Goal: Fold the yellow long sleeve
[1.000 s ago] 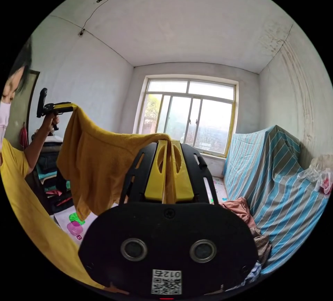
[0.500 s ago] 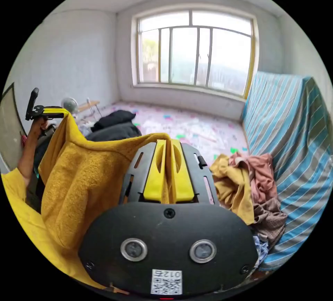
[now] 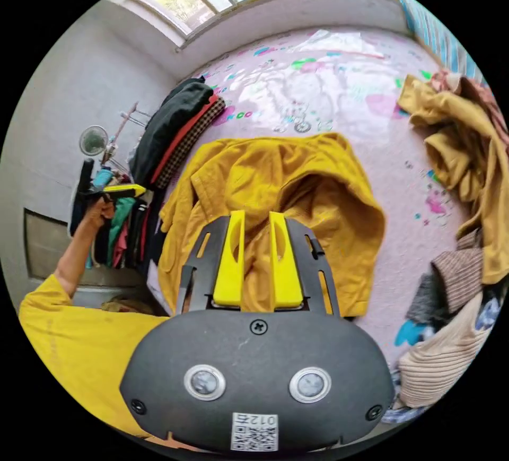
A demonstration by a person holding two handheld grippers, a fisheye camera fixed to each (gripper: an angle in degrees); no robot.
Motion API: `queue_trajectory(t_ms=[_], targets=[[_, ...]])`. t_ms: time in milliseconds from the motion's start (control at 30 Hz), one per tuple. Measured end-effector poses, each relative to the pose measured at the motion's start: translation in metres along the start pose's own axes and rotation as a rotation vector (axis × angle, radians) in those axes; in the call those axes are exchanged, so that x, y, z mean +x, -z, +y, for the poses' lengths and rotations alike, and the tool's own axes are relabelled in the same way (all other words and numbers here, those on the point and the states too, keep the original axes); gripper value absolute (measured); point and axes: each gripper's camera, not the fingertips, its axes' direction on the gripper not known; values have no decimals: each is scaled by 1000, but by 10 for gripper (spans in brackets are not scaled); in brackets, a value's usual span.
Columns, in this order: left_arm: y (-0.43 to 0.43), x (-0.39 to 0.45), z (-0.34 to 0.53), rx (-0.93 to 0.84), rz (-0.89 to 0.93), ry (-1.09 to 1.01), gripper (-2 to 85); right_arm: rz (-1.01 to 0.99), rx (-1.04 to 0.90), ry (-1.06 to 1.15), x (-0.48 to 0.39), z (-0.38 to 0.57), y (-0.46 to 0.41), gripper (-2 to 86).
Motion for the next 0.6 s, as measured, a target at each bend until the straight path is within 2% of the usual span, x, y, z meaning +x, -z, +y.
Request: queue_trajectory(t_ms=[167,367,467,600], targets=[[-95,21,-22,-44,299,62,23,-160,-56,-111,24,9,-69,106],[-170,41,-55,-129,278,94,20,-263,-170,-309,57,3,-146,126],[-182,44,-61,-119,278,70,12,-319,-183,-397,79,-4,-169,66],[-176,38,-55,-59,306,60,6,-371,-137,-313,82,-43,-161,28]])
